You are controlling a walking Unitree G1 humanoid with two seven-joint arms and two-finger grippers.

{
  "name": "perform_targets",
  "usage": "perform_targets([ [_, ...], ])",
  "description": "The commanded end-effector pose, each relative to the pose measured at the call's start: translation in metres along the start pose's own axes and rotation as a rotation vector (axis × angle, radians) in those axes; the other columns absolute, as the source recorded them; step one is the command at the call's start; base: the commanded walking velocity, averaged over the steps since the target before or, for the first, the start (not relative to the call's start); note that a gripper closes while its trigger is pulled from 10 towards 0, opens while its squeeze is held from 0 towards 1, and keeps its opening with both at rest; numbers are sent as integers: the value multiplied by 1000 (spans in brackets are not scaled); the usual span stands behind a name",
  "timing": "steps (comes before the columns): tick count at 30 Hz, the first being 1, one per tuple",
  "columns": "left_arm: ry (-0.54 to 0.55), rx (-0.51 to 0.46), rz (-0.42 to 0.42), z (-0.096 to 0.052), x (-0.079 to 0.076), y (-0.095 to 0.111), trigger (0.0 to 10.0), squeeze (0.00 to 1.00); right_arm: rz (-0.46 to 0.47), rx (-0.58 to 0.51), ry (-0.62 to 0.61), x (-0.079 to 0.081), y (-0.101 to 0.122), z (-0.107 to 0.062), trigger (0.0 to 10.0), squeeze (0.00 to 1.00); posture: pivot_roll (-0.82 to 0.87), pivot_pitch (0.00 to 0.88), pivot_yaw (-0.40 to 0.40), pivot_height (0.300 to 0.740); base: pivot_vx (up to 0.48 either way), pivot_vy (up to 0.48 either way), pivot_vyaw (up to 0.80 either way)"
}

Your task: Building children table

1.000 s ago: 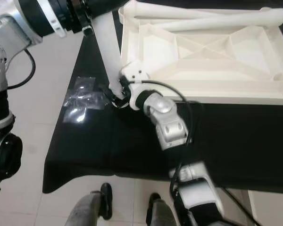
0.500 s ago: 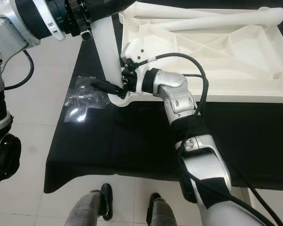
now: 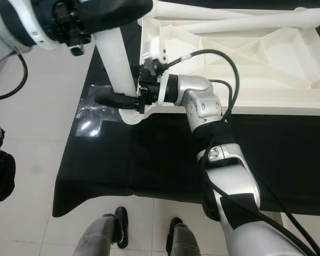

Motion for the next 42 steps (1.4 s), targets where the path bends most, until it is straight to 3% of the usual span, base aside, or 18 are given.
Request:
perform_targets([
  [1, -233, -84, -46, 17, -30, 5, 0, 0, 6, -57, 104, 19, 3, 28, 0, 0, 171, 308, 34, 740, 0, 0, 0],
  [8, -290, -125, -53, 28, -39, 12, 0, 0, -17, -58, 130, 25, 0, 32, 0, 0, 162, 300, 31, 740, 0, 0, 0],
  [17, -307, -156, -53, 29, -39, 19, 0, 0, -64, -10, 95, 23, -2, 31, 0, 0, 155, 289, 21, 740, 0, 0, 0],
  [18, -294, -165, -59, 29, -37, 21, 3882, 0, -72, -5, 72, 20, -2, 31, 0, 0, 154, 286, 20, 740, 0, 0, 0],
  [19, -294, -165, -59, 29, -37, 21, 3882, 0, -72, -5, 72, 20, -2, 31, 0, 0, 154, 286, 20, 740, 0, 0, 0],
  [20, -235, -166, -67, 31, -26, 22, 10000, 1000, -77, -1, 35, 15, -1, 31, 0, 0, 153, 283, 18, 740, 0, 0, 0],
  [23, -176, -175, -75, 31, -14, 23, 10000, 1000, -85, -2, -25, 7, -1, 31, 0, 0, 154, 279, 14, 740, 0, 0, 0],
  [24, -94, -186, -66, 26, 1, 26, 10000, 1000, -82, -1, -111, -6, 0, 28, 0, 0, 155, 278, 13, 740, 0, 0, 0],
  [26, 58, -236, -73, 2, 24, 35, 10000, 1000, -74, -8, -289, -32, 2, 20, 0, 0, 158, 276, 9, 740, 0, 0, 0],
  [27, 58, -236, -73, 2, 24, 35, 10000, 1000, -74, -8, -289, -32, 2, 20, 0, 0, 158, 276, 9, 740, 0, 0, 0],
  [29, 181, -248, -52, -33, 34, 42, 10000, 1000, -66, -17, -400, -47, 5, 11, 0, 0, 166, 278, 3, 740, 0, 0, 0],
  [30, 181, -248, -52, -33, 34, 42, 10000, 1000, -66, -17, -400, -47, 5, 11, 0, 0, 166, 278, 3, 740, 0, 0, 0],
  [31, 301, -228, -19, -69, 36, 43, 10000, 1000, -65, -18, -470, -57, 5, 3, 0, 0, 173, 279, -4, 740, 0, 0, 0],
  [34, 393, -219, -7, -102, 24, 44, 10000, 1000, -60, -14, -562, -68, 5, -4, 0, 0, 181, 281, -14, 740, 0, 0, 0],
  [38, 414, -205, -10, -114, 9, 42, 10000, 1000, -57, -9, -624, -75, 4, -9, 0, 0, 186, 283, -19, 740, 0, 0, 0],
  [41, 467, -87, -114, -131, -21, -6, 10000, 1000, -60, -14, -611, -76, 5, -9, 0, 0, 207, 286, -25, 740, 0, 0, 0],
  [42, 467, -87, -114, -131, -21, -6, 10000, 1000, -60, -14, -611, -76, 5, -9, 0, 0, 207, 286, -25, 740, 0, 0, 0],
])
Point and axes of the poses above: a point about 5 cm out from each wrist's last joint towards the gripper, its own z axis pointing out of the wrist towards the gripper, its own y axis along the axis of the wrist's last joint, x = y × z, the point moved 6 cm from there along z, pointing out of the wrist towards the gripper, and after that the axes turned 5 degrees about -z, right-handed, at the moved point
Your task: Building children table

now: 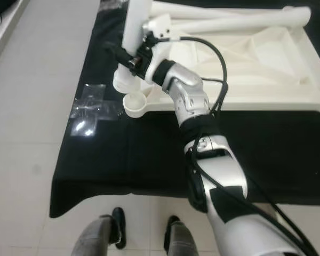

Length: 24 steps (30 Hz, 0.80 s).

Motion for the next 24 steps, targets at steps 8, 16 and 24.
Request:
perform_targets([
  [8, 148, 502, -203, -36, -68, -189, 10000, 0, -59, -35, 238, 33, -2, -6, 10000, 0, 210, 316, -22, 740, 0, 0, 0],
  [16, 225, 640, -280, -60, -98, -236, 10000, 0, -55, -24, 319, 33, -1, -16, 10000, 0, 199, 339, -14, 740, 0, 0, 0],
  [24, 250, 658, -235, -71, -122, -243, 10000, 0, 35, -77, 323, 14, 14, -28, 10000, 0, 207, 363, -4, 740, 0, 0, 0],
])
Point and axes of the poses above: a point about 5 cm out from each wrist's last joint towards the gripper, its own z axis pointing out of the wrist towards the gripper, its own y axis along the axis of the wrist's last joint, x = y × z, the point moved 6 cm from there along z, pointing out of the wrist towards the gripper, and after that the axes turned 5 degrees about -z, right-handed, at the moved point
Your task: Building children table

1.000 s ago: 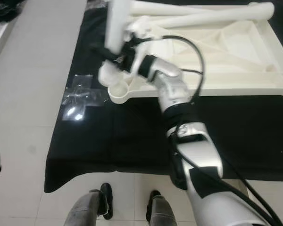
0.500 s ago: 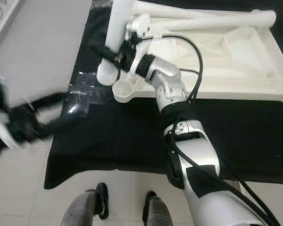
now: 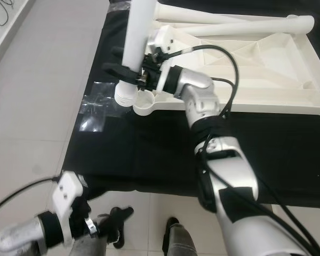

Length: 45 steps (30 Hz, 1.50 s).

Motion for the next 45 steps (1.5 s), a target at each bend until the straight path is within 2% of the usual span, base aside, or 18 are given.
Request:
perform_targets([
  [1, 11, -19, 39, -2, -5, 2, 10000, 0, 29, -58, 36, 1, 12, 0, 10000, 0, 208, 371, 0, 740, 0, 0, 0],
  [2, 27, -32, 72, -3, -9, 1, 10000, 0, 38, -76, 41, -1, 18, -3, 10000, 0, 209, 376, 1, 740, 0, 0, 0],
  [6, 45, -43, 97, -4, -11, 1, 10000, 0, 30, -59, 42, -2, 17, -4, 10000, 0, 210, 386, 1, 740, 0, 0, 0],
  [15, 65, -54, 112, -6, -16, 0, 10000, 0, -25, 120, 171, 14, -11, -8, 10000, 0, 208, 414, -1, 740, 0, 0, 0],
  [23, 75, -73, 125, -5, -19, -1, 10000, 0, -63, 232, 179, 14, -26, -8, 10000, 0, 200, 421, -11, 740, 0, 0, 0],
  [30, 84, -82, 134, -4, -18, 0, 10000, 0, -108, 293, 243, 18, -26, -6, 10000, 0, 193, 418, -20, 740, 0, 0, 0],
  [38, 88, -91, 146, -2, -16, 1, 10000, 0, -243, 369, 438, 41, -27, 7, 10000, 0, 188, 412, -23, 740, 0, 0, 0],
  [45, 92, -99, 156, 0, -15, 2, 10000, 0, -282, 389, 523, 49, -24, 12, 10000, 0, 185, 408, -30, 740, 0, 0, 0],
])
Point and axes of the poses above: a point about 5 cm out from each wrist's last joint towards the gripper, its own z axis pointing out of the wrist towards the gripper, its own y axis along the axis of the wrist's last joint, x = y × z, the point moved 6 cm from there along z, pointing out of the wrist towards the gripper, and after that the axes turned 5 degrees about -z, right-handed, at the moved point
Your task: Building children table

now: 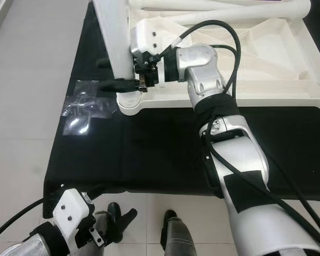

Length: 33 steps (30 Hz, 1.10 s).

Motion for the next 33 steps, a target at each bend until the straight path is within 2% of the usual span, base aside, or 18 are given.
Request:
perform_targets([
  [1, -3, 19, -21, 0, -4, -7, 10000, 0, 49, 77, 98, 18, -21, 7, 10000, 0, 184, 407, -32, 740, 0, 0, 0],
  [12, 0, 9, -16, 2, -3, -7, 10000, 0, 44, 114, 219, 30, -22, 5, 10000, 0, 179, 404, -35, 740, 0, 0, 0],
  [21, 1, 6, -12, 2, -3, -6, 10000, 0, 70, 103, 238, 34, -24, 9, 10000, 0, 179, 405, -34, 740, 0, 0, 0],
  [23, 2, 5, -10, 2, -2, -6, 10000, 0, 89, 76, 200, 30, -22, 13, 10000, 0, 181, 404, -34, 740, 0, 0, 0],
  [24, 3, 5, -10, 2, -2, -6, 10000, 0, 125, 45, 145, 23, -19, 17, 10000, 0, 178, 403, -32, 740, 0, 0, 0],
  [26, 3, 5, -10, 2, -2, -6, 10000, 0, 125, 45, 145, 23, -19, 17, 10000, 0, 178, 403, -32, 740, 0, 0, 0],
  [28, 2, 5, -9, 2, -2, -6, 10000, 0, 188, 8, 61, 13, -18, 22, 10000, 0, 178, 403, -33, 740, 0, 0, 0],
  [29, 2, 5, -9, 2, -2, -6, 10000, 0, 188, 8, 61, 13, -18, 22, 10000, 0, 178, 403, -33, 740, 0, 0, 0],
  [30, 0, 5, -10, 3, -2, -6, 10000, 0, 246, 6, -13, 7, -23, 26, 10000, 0, 177, 403, -30, 740, 0, 0, 0],
  [33, 0, 5, -9, 3, -1, -6, 10000, 0, 278, 6, -56, 4, -26, 26, 10000, 0, 178, 402, -29, 740, 0, 0, 0],
])
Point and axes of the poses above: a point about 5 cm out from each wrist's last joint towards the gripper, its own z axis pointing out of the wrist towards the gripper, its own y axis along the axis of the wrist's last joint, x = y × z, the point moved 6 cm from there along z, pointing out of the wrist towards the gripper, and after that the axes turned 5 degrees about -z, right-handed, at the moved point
